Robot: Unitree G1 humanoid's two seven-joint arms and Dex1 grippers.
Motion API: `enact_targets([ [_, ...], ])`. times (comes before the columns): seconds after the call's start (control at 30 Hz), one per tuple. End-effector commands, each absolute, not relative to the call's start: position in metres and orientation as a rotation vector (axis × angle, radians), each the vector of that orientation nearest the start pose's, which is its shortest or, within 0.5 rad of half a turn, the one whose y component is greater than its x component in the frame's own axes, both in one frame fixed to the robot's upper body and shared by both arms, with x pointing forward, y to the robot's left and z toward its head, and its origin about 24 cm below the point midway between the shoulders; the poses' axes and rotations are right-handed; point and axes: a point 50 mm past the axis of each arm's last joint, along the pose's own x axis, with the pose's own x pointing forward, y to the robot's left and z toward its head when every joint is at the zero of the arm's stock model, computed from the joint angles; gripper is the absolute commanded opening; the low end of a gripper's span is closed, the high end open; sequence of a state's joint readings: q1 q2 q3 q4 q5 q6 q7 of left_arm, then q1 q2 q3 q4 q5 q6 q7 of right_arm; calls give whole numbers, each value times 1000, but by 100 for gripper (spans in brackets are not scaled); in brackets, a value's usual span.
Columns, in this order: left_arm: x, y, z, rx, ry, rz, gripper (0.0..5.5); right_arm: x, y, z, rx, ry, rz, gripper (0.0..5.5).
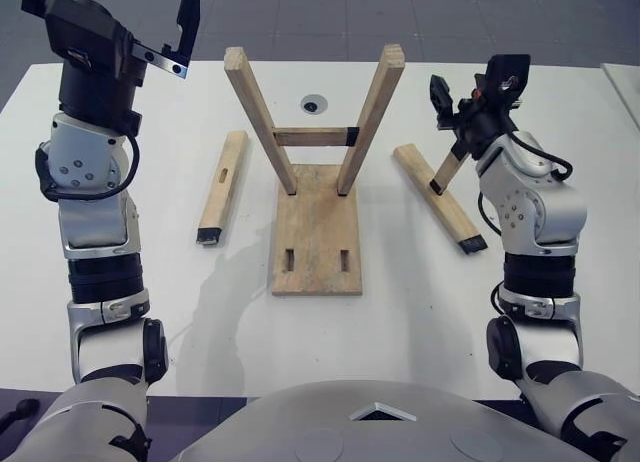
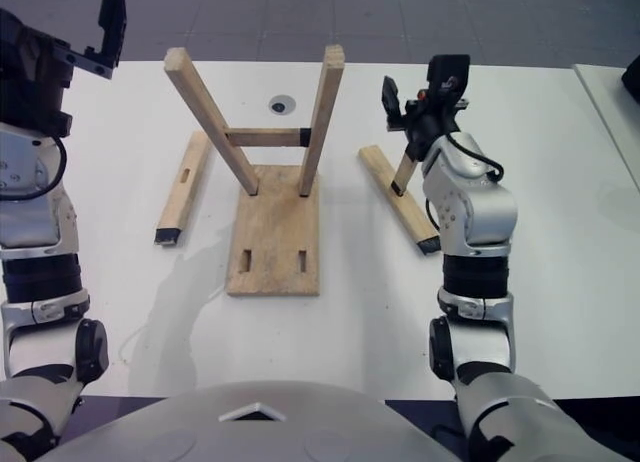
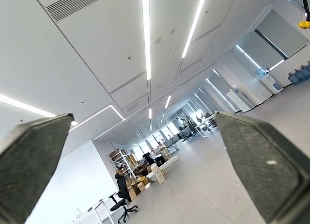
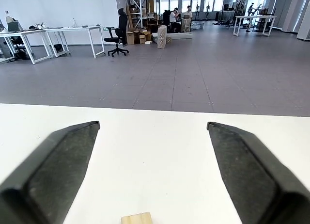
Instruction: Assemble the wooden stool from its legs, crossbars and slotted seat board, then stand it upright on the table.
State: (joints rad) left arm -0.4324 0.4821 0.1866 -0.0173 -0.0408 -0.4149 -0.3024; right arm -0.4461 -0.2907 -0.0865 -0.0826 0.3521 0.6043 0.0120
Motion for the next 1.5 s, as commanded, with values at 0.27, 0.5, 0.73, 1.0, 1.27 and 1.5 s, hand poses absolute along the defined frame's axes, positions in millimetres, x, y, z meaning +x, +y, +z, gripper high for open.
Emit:
enact_targets([
  [0.27,284,215,225,556,-814,-212,540,292,-206,228,149,-212,118,539],
  [0.5,280,217,221,558,-798,-205,540,249,-242,171,105,-19,131,539],
  [0.73,279,218,217,559,-783,-205,540,190,-254,100,57,251,246,539],
  [1.0,282,216,215,552,-774,-217,540,192,-251,52,-79,402,324,465],
  [1.27,285,216,214,548,-769,-229,540,194,-246,28,-122,442,327,340],
  [1.5,286,216,213,548,-766,-232,540,200,-236,28,-116,401,313,238],
])
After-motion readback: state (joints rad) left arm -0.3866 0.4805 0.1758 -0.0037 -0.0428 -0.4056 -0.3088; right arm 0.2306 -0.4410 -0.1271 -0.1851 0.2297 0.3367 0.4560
